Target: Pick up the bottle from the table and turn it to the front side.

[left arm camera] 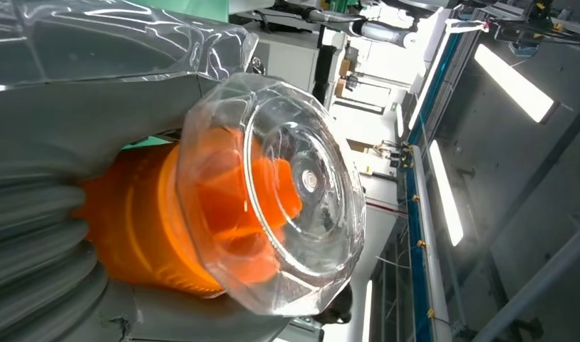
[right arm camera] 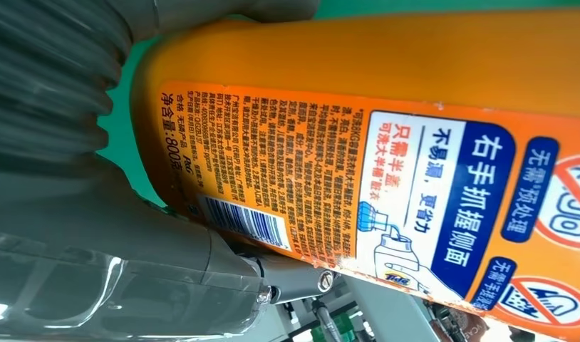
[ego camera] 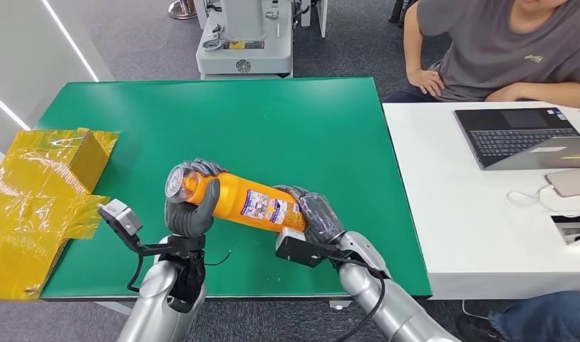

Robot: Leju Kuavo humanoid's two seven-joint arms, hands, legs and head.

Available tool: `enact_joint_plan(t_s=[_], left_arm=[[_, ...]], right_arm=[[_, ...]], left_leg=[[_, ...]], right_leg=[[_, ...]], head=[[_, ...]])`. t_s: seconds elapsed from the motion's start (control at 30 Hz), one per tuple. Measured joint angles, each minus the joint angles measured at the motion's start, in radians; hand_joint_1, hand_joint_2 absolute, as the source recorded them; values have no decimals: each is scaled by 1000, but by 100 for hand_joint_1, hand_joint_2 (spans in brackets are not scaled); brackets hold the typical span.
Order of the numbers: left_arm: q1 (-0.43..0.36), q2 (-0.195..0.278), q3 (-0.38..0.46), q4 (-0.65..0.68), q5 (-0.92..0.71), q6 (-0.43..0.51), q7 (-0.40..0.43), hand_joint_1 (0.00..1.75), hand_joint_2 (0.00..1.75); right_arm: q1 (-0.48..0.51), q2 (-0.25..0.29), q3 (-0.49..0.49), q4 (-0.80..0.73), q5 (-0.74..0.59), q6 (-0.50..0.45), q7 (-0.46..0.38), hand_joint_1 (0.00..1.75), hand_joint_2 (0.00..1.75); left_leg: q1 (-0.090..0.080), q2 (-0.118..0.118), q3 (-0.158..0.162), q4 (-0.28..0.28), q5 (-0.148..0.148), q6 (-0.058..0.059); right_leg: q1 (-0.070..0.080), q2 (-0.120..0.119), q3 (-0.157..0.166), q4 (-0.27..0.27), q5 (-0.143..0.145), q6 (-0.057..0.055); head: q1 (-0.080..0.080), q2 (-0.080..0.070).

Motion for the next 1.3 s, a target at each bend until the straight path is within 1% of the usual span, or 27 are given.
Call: enact_joint_plan(t_s=[0.03, 0.17, 0.4, 0.63, 0.73, 0.83, 0.9, 1.1, 1.3], left_arm=[[0, -2, 0, 0, 1, 0, 0, 175, 175], [0, -4, 1, 0, 2, 2, 0, 175, 175], [1, -4, 8, 0, 2, 6, -1, 175, 175], [2, -4, 24, -6, 5, 17, -6, 175, 175], [9, -3, 30, -16, 4, 32, -6, 175, 175], [25, 2, 34, -24, -3, 46, -9, 175, 175], [35, 5, 37, -33, -9, 56, -17, 175, 175], [55, 15, 46, -70, -18, 81, -31, 175, 175], [73, 23, 64, -122, -38, 118, -36, 175, 175]], right_arm=[[0, 2, 0, 0, -1, -2, 6, 0, 175], [0, 9, 1, 0, -2, -17, 42, 0, 175], [4, 20, 1, -9, -24, -40, 74, 0, 175], [33, 21, -6, -92, -42, -69, 109, 0, 175], [59, 21, -19, -156, -89, -84, 107, 0, 175], [102, 21, -46, -253, -205, -70, 82, 0, 175], [140, 20, -64, -328, -257, -73, 66, 0, 175], [231, 18, -104, -531, -308, -143, 40, 0, 175], [304, 16, -135, -640, -319, -216, 34, 0, 175]], left_leg=[[0, 0, 0, 0, 0, 0], [0, 0, 0, 0, 0, 0], [0, 0, 0, 0, 0, 0], [0, 0, 0, 0, 0, 0], [0, 0, 0, 0, 0, 0], [0, 0, 0, 0, 0, 0], [0, 0, -1, 0, 0, 0], [0, 0, -1, 0, 0, 0], [0, 0, -1, 0, 0, 0]], right_leg=[[0, 0, 0, 0, 0, 0], [0, 0, 0, 0, 0, 0], [0, 0, 0, 0, 0, 0], [0, 0, 0, 0, 0, 0], [0, 0, 0, 0, 0, 0], [0, 0, 0, 0, 0, 0], [0, 0, -1, 0, 0, 0], [0, 0, -1, 0, 0, 0], [0, 0, -1, 0, 0, 0]], head=[[0, 0], [0, 0], [0, 0], [0, 0], [0, 0], [0, 0], [0, 0], [0, 0], [0, 0]])
